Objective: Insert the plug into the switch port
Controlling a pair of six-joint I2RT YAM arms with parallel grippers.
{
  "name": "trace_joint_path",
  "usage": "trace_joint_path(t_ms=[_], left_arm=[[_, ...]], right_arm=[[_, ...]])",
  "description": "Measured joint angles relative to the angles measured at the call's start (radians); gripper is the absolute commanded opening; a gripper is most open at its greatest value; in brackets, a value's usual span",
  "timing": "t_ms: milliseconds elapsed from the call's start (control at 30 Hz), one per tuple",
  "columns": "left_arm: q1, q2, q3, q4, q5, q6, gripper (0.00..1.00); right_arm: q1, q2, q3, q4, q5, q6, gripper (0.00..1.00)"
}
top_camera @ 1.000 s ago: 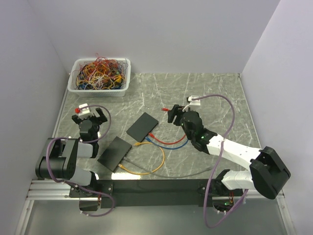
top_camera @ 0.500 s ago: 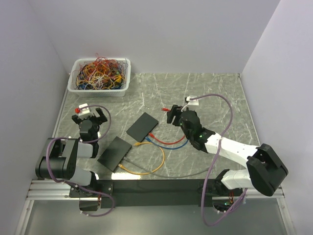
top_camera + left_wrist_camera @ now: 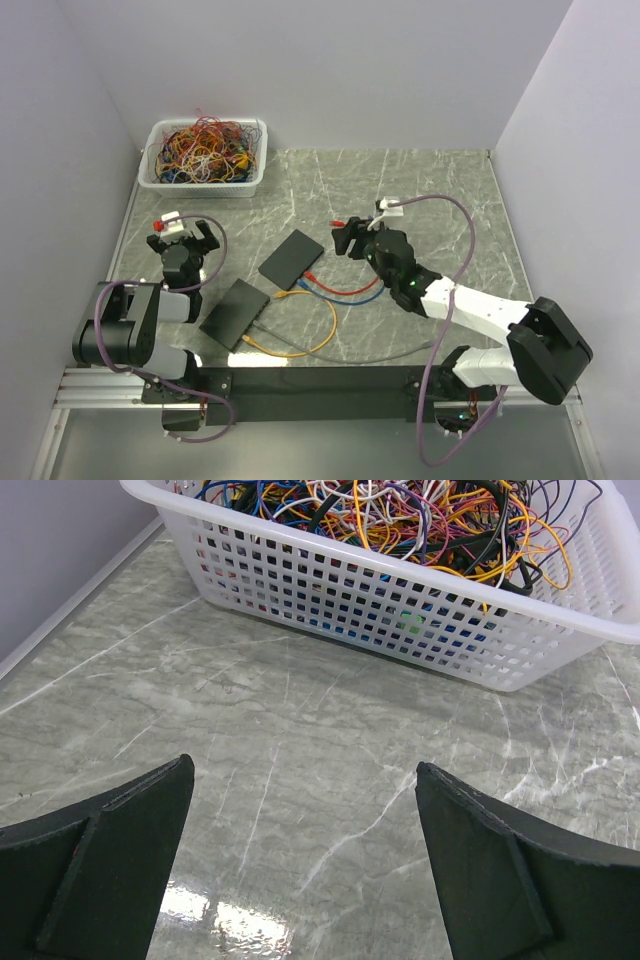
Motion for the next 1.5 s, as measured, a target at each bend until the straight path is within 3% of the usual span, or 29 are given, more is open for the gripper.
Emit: trace_joint_path(t_ms=[467, 1000, 1167, 1300, 1500], left_arm=[[0.0, 0.0, 0.0, 0.0, 0.0, 0.0, 1.0], [0.0, -0.001, 0.002, -0.007, 0.001, 0.004, 0.99], [-0.016, -0.096, 0.134, -0.286, -0.024, 0.002, 0.99], [-0.025, -0.318, 0.25, -0.533, -0.004, -0.061, 0.99], [-0.028, -0.653, 0.272, -0.774, 0.127, -0.222, 0.99]], right_arm=[[0.064, 0.145, 0.064, -0.001, -0.06, -0.025, 0.71], [0.105, 0.077, 0.039, 0.067, -0.146, -0.071, 0.71], [0.124, 0.068, 0.039, 0.083, -0.153, -0.085, 0.72], [0.128, 0.063, 0.039, 0.084, -0.153, -0.092, 0.72], [0.13, 0.037, 0.039, 0.084, -0.149, -0.092, 0.72]])
